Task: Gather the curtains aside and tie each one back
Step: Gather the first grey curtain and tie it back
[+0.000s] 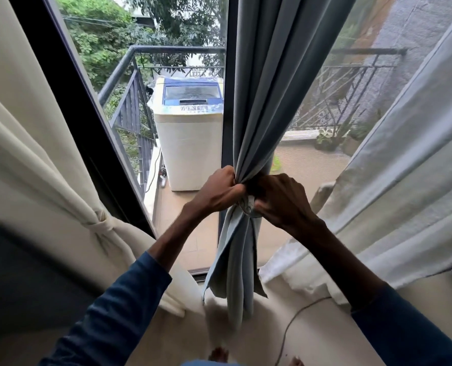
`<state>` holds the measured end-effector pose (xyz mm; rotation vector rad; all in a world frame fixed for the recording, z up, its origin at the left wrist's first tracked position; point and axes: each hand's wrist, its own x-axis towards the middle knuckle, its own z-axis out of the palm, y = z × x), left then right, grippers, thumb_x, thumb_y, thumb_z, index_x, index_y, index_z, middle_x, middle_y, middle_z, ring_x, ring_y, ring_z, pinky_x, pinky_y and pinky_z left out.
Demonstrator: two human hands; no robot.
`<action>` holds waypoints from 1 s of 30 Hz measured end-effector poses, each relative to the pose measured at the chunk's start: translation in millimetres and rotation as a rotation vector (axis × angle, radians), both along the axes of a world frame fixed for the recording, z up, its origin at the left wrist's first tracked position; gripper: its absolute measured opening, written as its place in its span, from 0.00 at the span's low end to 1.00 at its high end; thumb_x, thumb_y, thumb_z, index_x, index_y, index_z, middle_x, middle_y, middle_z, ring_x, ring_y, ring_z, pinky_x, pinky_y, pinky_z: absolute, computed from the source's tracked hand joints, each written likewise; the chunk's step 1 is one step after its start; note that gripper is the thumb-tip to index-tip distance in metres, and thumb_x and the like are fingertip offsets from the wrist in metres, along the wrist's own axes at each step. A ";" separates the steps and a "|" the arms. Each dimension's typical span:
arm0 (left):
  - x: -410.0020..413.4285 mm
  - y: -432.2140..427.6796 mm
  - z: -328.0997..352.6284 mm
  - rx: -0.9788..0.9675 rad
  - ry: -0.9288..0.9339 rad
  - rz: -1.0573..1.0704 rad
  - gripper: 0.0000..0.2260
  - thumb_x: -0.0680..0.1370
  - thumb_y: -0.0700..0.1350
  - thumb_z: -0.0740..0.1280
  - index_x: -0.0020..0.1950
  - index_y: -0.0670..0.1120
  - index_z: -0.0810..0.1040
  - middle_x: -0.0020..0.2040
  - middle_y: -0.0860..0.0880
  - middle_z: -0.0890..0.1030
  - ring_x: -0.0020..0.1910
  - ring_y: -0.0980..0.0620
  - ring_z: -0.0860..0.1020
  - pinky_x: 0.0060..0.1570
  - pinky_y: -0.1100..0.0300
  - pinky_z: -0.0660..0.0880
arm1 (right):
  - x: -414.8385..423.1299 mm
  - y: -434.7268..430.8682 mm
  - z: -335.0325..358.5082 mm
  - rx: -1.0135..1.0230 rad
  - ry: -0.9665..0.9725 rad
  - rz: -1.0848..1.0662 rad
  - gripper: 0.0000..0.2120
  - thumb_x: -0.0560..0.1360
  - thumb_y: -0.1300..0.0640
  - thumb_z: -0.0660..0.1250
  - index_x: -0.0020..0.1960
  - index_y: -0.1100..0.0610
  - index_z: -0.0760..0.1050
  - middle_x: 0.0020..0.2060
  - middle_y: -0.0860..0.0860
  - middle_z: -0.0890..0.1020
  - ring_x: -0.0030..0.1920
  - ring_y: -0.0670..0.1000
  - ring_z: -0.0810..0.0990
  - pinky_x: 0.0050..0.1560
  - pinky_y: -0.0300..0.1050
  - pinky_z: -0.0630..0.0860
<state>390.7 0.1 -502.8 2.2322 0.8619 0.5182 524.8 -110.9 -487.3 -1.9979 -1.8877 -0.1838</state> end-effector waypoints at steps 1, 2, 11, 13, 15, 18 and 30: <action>1.6 -3.2 -0.1 0.029 0.015 0.005 0.17 0.66 0.46 0.60 0.39 0.30 0.70 0.36 0.30 0.74 0.33 0.37 0.72 0.36 0.40 0.73 | 2.6 2.9 1.6 -0.070 -0.027 -0.003 0.19 0.70 0.47 0.59 0.54 0.55 0.79 0.46 0.60 0.82 0.46 0.66 0.80 0.38 0.48 0.65; 3.3 -6.8 -0.1 0.054 0.028 0.004 0.17 0.64 0.47 0.59 0.38 0.31 0.69 0.36 0.31 0.73 0.35 0.35 0.72 0.36 0.41 0.73 | 5.5 7.3 3.9 -0.140 -0.022 -0.001 0.18 0.72 0.48 0.62 0.56 0.57 0.77 0.50 0.61 0.81 0.50 0.66 0.80 0.40 0.49 0.65; 5.9 3.5 -2.2 0.030 0.046 0.130 0.17 0.71 0.50 0.62 0.41 0.34 0.75 0.39 0.36 0.78 0.40 0.37 0.77 0.42 0.42 0.76 | 8.5 0.1 11.5 0.095 0.147 -0.051 0.11 0.72 0.53 0.71 0.53 0.45 0.83 0.42 0.50 0.87 0.43 0.56 0.85 0.39 0.50 0.79; 5.4 6.2 -1.8 0.042 0.047 0.129 0.17 0.73 0.51 0.65 0.39 0.35 0.74 0.38 0.37 0.78 0.38 0.39 0.77 0.40 0.43 0.76 | 6.0 -6.4 11.0 0.158 0.115 0.027 0.08 0.72 0.53 0.70 0.51 0.45 0.83 0.43 0.47 0.87 0.41 0.55 0.85 0.37 0.50 0.79; 6.0 5.5 0.1 0.040 0.049 0.118 0.18 0.70 0.54 0.61 0.37 0.37 0.71 0.37 0.38 0.76 0.36 0.41 0.74 0.39 0.45 0.73 | 5.8 -7.7 7.5 0.093 0.005 0.112 0.10 0.72 0.56 0.68 0.51 0.46 0.82 0.44 0.49 0.86 0.41 0.59 0.84 0.36 0.51 0.78; 6.7 6.5 1.2 0.019 0.021 0.105 0.20 0.70 0.54 0.59 0.38 0.35 0.71 0.36 0.35 0.76 0.36 0.38 0.75 0.37 0.44 0.73 | 11.0 -2.9 5.0 0.010 -0.071 0.137 0.11 0.75 0.52 0.62 0.54 0.48 0.80 0.44 0.50 0.86 0.41 0.61 0.82 0.36 0.51 0.77; 15.6 -2.9 -1.4 0.108 0.192 0.113 0.13 0.67 0.51 0.60 0.40 0.41 0.70 0.39 0.42 0.76 0.39 0.38 0.75 0.37 0.50 0.73 | 20.2 30.0 16.9 -0.669 0.174 0.180 0.08 0.74 0.50 0.64 0.36 0.46 0.75 0.31 0.49 0.84 0.23 0.49 0.82 0.28 0.40 0.77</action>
